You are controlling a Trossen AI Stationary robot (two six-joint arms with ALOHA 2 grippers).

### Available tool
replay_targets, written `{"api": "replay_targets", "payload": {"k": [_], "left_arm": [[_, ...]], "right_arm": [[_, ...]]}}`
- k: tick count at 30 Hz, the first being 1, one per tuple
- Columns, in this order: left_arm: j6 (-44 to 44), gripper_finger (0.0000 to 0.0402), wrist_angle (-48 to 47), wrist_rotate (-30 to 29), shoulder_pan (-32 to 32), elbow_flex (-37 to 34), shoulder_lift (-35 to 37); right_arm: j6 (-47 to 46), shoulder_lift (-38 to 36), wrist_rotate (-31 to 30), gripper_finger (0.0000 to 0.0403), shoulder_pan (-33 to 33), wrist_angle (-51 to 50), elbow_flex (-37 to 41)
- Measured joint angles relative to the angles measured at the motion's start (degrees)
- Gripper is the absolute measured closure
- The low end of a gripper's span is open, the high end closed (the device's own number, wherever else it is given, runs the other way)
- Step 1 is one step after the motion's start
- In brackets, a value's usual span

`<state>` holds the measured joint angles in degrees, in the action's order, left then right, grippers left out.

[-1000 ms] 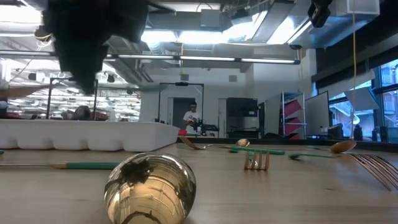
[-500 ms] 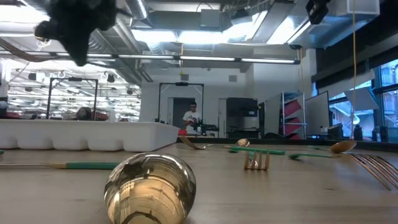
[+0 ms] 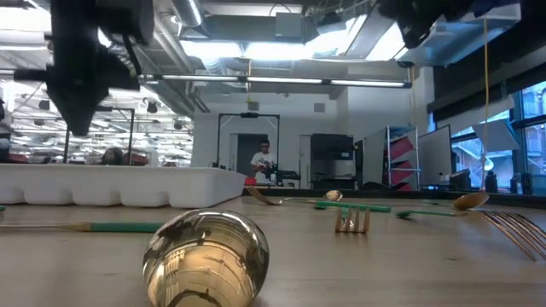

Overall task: Sort silverware
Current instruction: Put the green fork into the white silverware tray

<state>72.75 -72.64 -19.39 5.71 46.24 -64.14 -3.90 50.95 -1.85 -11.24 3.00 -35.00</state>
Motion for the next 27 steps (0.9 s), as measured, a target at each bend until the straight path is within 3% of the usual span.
{"api": "replay_targets", "payload": {"k": [5, 17, 27], "left_arm": [[-4.57, 0.0387, 11.21, -0.82, 5.58, -7.21, 0.00], [-7.32, 0.0386, 14.24, -2.03, 14.52, -12.66, -0.02], [-8.29, 0.0364, 20.82, -1.87, 16.50, -16.21, -0.09]], "right_arm": [[1.81, 4.20, 0.00, 0.0269, -0.01, 0.23, 0.02], [3.31, 6.33, -0.07, 0.0269, 0.00, 0.34, 0.02], [4.39, 6.33, -0.18, 0.0269, 0.01, 0.27, 0.02]]}}
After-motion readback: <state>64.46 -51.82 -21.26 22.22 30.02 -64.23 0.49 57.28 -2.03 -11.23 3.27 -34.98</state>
